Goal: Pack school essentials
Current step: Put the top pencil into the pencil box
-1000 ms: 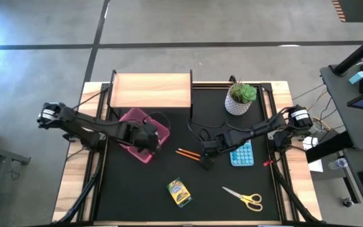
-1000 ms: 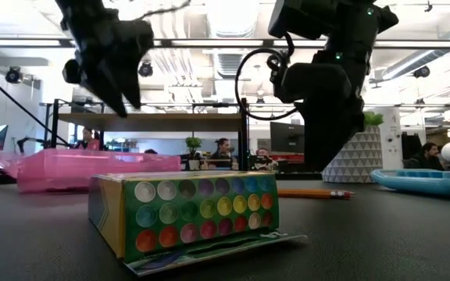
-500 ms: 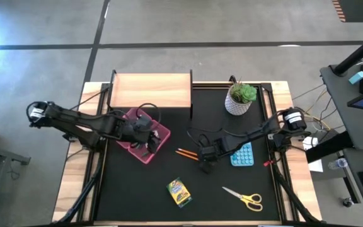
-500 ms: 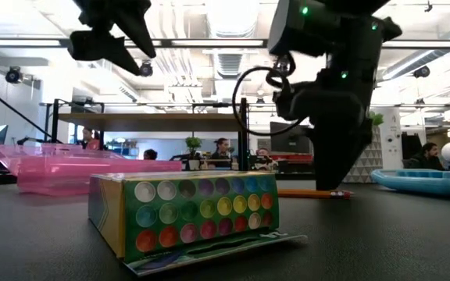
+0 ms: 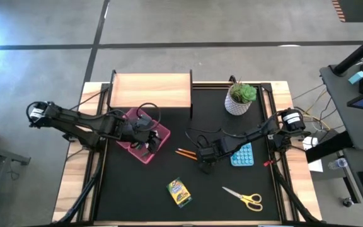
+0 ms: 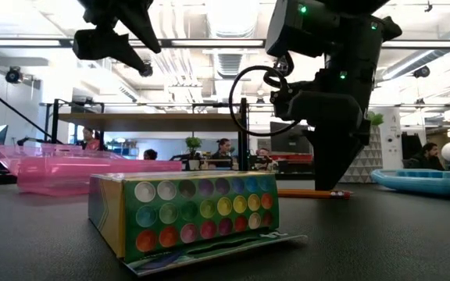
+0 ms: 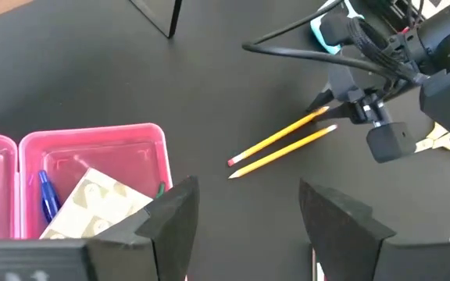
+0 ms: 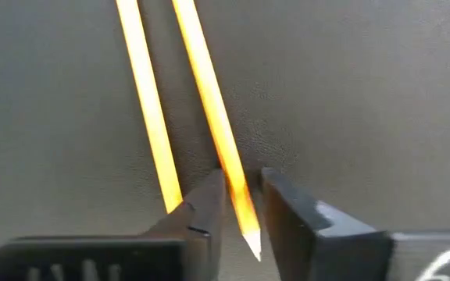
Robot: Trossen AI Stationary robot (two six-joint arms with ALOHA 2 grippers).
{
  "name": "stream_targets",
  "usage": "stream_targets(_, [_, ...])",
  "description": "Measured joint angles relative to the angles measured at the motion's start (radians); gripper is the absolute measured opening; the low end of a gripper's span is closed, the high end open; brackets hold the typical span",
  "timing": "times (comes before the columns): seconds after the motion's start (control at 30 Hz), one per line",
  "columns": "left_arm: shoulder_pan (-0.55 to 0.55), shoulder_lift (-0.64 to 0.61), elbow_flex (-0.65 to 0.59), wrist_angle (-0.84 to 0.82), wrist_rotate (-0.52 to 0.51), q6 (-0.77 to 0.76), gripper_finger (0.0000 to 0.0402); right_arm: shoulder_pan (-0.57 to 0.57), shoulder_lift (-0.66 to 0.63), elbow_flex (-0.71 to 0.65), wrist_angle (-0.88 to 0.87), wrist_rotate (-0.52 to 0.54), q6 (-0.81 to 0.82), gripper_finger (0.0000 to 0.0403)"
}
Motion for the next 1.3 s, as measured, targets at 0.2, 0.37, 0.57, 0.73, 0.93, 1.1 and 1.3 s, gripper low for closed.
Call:
stream_targets(0.2, [0.000,0.000,0.000,0.007,0.000,0.000,0.0203,0.000,0.018,-0.001,-0.004,-0.001,0.014,0.0015])
stream_targets(0.37, [0.000,0.000,0.000,0.023,0.000,0.000,0.0203,0.000,-0.039,-0.001,-0.005,0.000,0.027,0.0014])
stream_targets(0.57, [-0.008,0.007,-0.001,0.095,0.002,0.034,0.0203,-0.001,-0.154,-0.011,-0.020,0.031,0.067,0.0013])
stream_targets(0.73, [-0.037,0.007,-0.009,0.122,0.023,0.074,0.0203,-0.002,-0.275,-0.006,0.004,0.118,0.114,0.0013])
stream_targets(0.93, [-0.047,0.016,-0.030,0.283,-0.006,0.103,0.0203,-0.001,-0.412,-0.006,0.153,0.249,0.106,0.0013])
stream_targets(1.1, [-0.047,0.040,-0.036,0.558,-0.020,0.236,0.0203,-0.001,-0.470,-0.006,0.378,0.307,0.001,0.0013])
stream_targets(1.3, [-0.047,0.043,-0.035,0.754,-0.058,0.306,0.0203,0.005,-0.497,-0.005,0.620,0.313,-0.134,0.0013])
